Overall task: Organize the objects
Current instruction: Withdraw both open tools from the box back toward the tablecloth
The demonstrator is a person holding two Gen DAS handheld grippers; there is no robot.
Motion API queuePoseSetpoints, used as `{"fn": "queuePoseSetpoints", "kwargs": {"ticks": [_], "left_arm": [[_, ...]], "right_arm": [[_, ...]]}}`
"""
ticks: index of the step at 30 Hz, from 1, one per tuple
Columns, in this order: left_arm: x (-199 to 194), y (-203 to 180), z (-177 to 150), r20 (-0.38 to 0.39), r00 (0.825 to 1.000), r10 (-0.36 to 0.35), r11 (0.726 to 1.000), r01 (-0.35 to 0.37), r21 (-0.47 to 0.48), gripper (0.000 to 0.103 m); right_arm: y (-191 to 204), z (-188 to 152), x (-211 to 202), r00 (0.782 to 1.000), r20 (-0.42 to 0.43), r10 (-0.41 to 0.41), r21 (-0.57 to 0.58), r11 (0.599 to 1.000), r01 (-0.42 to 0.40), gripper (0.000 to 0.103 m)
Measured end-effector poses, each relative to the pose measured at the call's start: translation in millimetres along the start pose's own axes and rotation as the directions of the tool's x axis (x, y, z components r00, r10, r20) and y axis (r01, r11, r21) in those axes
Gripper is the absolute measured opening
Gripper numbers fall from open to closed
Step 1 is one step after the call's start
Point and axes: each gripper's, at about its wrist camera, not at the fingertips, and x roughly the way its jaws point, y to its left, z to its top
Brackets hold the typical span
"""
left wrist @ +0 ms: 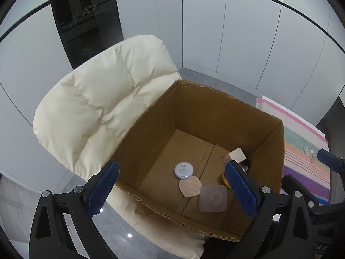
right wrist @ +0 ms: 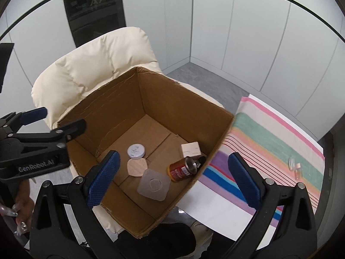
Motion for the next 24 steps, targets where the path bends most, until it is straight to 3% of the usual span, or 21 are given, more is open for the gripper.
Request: {"fn": "queuePoseSetpoints", "kwargs": {"ticks": [13, 24], "left_arm": [[-18, -2, -7, 0.001, 1.000, -0.010, 0.999, 0.010, 0.038, 0.099], [-69, -11, -45, 0.038, 0.999, -0.008, 0.993, 0.004, 0.118, 0.099]], "right_arm": [[-12, -4, -18, 1.000, 0.003, -0.003, 0.057, 0.998, 0.003, 0.102], [-9, -23, -55, 0.999, 0.013, 0.029, 0.083, 0.996, -0.030, 0.102]]}}
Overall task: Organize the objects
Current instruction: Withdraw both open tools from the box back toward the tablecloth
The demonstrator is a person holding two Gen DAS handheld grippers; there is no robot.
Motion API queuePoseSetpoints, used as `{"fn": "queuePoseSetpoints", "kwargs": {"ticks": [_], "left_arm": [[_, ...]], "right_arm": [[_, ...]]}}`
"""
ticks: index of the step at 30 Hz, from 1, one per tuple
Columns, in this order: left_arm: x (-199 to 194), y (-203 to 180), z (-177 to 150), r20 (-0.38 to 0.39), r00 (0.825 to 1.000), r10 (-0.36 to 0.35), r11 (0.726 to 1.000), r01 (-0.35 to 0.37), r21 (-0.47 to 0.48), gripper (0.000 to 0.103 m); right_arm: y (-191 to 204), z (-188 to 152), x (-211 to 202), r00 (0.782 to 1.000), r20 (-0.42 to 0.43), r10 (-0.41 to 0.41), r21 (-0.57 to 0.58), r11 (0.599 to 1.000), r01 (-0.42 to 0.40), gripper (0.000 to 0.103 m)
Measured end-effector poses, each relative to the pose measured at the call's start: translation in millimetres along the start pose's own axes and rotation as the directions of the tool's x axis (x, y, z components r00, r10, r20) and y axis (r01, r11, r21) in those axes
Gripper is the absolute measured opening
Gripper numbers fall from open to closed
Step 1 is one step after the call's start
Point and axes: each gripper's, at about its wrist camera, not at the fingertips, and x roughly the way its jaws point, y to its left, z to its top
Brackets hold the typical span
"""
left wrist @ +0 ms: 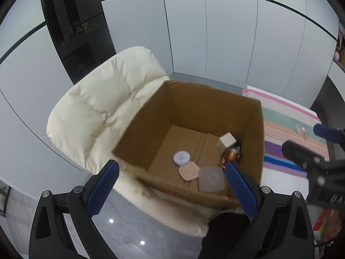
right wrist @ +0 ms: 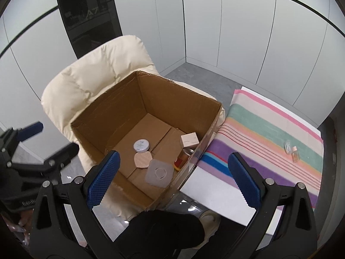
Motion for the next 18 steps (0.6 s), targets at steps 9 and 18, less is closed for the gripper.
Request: {"fn": "queuePoseSetpoints", "kwargs": {"ticks": [9, 18], "left_arm": [[-33, 12, -39, -0.009, 0.999, -0.031, 0.998, 0.031, -0.054, 0.099], [-63, 12, -90, -0.017, 0.999, -0.027, 0.998, 0.026, -0.057, 0.099]], "right_arm": [[-1, -30, -33, 1.000, 0.006, 0.019, 0.017, 1.000, -0.019, 0.102], [2, -74, -69, 0.999, -0.006, 0.046, 0.027, 0.999, -0.046, 0.102]]}}
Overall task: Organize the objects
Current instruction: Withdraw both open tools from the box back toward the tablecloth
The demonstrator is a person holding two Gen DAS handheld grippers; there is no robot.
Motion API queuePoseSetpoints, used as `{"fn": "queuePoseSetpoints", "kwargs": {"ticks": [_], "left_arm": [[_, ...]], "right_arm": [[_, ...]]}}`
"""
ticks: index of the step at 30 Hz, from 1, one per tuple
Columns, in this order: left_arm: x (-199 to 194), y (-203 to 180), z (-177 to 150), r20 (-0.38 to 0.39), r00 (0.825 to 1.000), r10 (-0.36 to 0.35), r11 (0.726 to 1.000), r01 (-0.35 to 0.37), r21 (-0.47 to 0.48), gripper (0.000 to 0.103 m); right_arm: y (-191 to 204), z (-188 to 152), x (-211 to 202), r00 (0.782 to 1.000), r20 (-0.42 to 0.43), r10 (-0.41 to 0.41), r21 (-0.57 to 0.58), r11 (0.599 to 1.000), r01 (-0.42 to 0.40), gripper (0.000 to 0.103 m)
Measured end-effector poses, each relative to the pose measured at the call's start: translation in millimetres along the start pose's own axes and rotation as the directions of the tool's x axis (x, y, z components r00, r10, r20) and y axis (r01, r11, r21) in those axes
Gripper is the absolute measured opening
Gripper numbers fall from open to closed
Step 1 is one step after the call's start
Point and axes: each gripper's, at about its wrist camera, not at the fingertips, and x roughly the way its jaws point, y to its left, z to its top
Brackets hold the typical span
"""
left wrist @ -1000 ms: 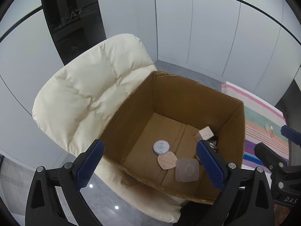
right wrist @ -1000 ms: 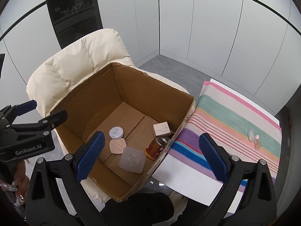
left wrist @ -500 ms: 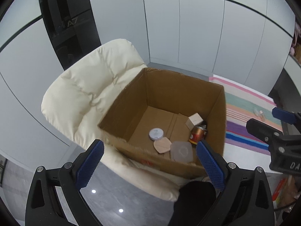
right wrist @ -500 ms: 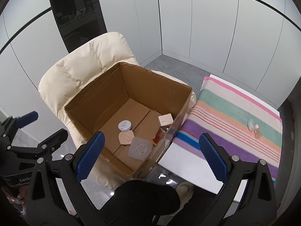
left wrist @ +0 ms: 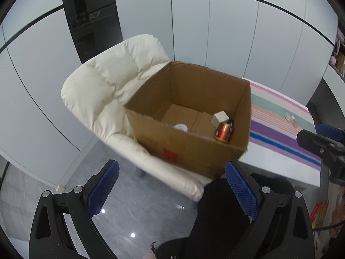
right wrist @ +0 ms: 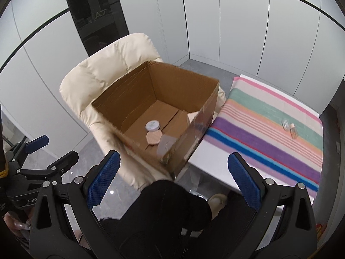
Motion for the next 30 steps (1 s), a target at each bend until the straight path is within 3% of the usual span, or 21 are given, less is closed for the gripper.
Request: {"fn": "queuePoseSetpoints", "kwargs": {"ticks": [3, 9, 30], "left_arm": [[-8, -2, -15, -0.011, 0.999, -0.043, 0.999, 0.043, -0.005, 0.099], [-12, -4, -20, -0.012, 0.998, -0.054, 0.998, 0.054, -0.012, 0.099], [11, -23, -18, -0.061, 0.995, -0.078, 0.996, 0.080, 0.039, 0.099]], "right_arm": [[-1, -17, -10, 1.000, -0.012, 0.012, 0.014, 1.000, -0.012, 0.102], [-4, -39, -14, 0.998, -0.052, 0.026, 0.027, 0.999, -0.025, 0.102], [-26, -46, -22, 0.999, -0.037, 0.005, 0.096, 0.995, -0.001, 0.102]]}}
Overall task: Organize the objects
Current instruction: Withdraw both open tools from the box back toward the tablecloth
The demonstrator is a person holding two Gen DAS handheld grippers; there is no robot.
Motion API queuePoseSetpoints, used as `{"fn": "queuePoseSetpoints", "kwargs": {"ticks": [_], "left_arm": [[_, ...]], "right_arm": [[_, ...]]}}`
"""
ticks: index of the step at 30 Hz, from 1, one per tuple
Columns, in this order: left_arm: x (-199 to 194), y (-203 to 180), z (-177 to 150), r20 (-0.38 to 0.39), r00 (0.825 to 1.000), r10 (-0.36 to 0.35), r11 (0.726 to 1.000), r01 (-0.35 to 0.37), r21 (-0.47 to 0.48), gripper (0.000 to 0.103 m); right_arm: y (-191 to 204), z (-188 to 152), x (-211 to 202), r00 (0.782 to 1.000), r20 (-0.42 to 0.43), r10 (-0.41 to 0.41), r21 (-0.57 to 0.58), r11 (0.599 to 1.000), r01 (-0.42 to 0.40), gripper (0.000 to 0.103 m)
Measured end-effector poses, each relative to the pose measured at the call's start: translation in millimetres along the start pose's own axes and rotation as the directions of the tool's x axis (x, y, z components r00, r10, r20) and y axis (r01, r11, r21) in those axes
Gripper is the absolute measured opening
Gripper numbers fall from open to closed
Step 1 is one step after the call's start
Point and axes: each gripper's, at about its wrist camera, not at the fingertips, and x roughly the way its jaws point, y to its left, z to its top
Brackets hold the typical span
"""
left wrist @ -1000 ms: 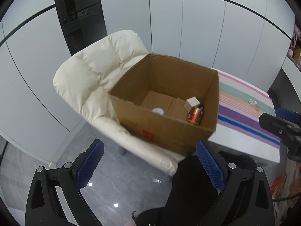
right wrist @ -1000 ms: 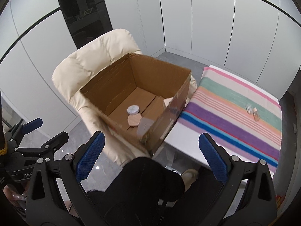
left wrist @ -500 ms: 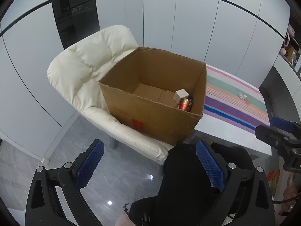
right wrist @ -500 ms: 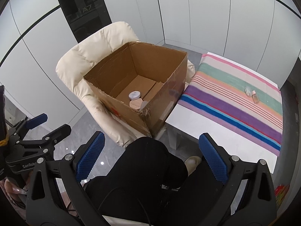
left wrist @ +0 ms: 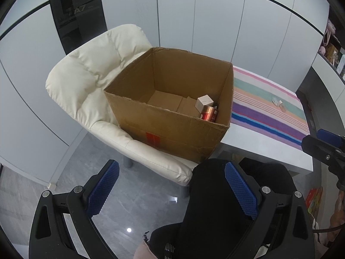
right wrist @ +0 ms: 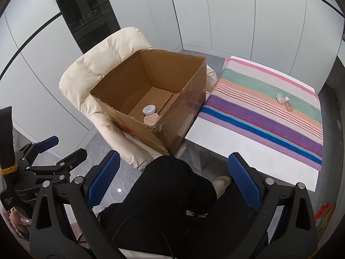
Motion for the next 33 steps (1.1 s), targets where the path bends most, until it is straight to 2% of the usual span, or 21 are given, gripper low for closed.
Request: {"fn": "queuePoseSetpoints", "kwargs": {"ticks": [8, 19, 33], "left_arm": [[9, -23, 7, -0.010, 0.999, -0.030, 0.998, 0.030, 0.046, 0.099], [16, -84, 19, -0.016, 0.994, -0.108, 0.982, 0.109, 0.157, 0.099], [28, -178, 28, -0.047, 0.980, -0.194, 0.925, 0.199, 0.322, 0.099]], "right_arm": [[-29, -5, -10, 0.999, 0.016, -0.052, 0.074, 0.996, 0.051, 0.102], [-81, -20, -34, 0.992, 0.033, -0.122, 0.183, 0.976, 0.114, 0.102], [-167, -50, -60, 0.973, 0.025, -0.231, 0.372, 0.905, 0.205, 0.102]]}}
